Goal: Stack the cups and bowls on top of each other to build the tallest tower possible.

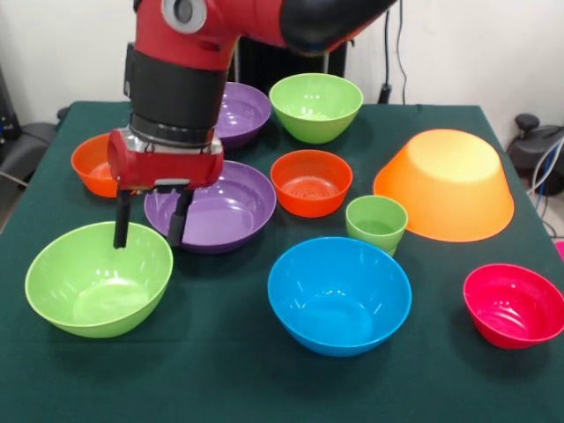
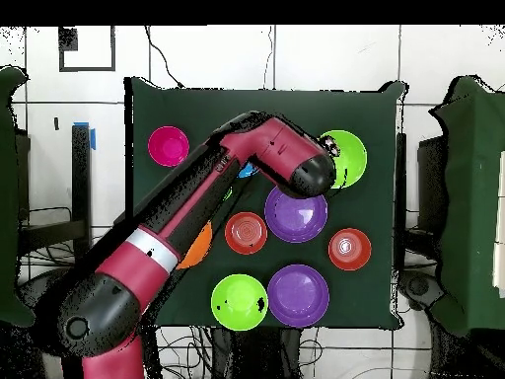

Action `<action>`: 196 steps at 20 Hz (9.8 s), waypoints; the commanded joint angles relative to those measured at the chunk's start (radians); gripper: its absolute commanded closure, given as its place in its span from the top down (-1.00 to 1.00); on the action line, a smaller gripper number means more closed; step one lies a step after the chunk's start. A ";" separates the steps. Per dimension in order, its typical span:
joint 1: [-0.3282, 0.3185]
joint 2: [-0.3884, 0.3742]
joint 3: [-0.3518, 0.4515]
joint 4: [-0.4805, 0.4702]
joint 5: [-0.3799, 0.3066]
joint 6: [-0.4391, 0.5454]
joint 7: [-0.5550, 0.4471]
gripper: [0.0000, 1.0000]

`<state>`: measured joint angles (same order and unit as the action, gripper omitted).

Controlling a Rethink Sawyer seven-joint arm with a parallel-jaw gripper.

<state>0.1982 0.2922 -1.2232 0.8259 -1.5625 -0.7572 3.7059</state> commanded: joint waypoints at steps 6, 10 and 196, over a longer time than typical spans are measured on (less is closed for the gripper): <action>-0.002 0.180 0.026 -0.054 0.094 0.019 0.650 1.00; 0.007 0.178 0.043 -0.040 0.125 0.024 0.656 1.00; -0.084 0.007 0.171 0.090 0.154 -0.146 -0.074 1.00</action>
<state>0.1129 0.2315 -1.2428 0.9729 -1.4359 -0.8903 3.5803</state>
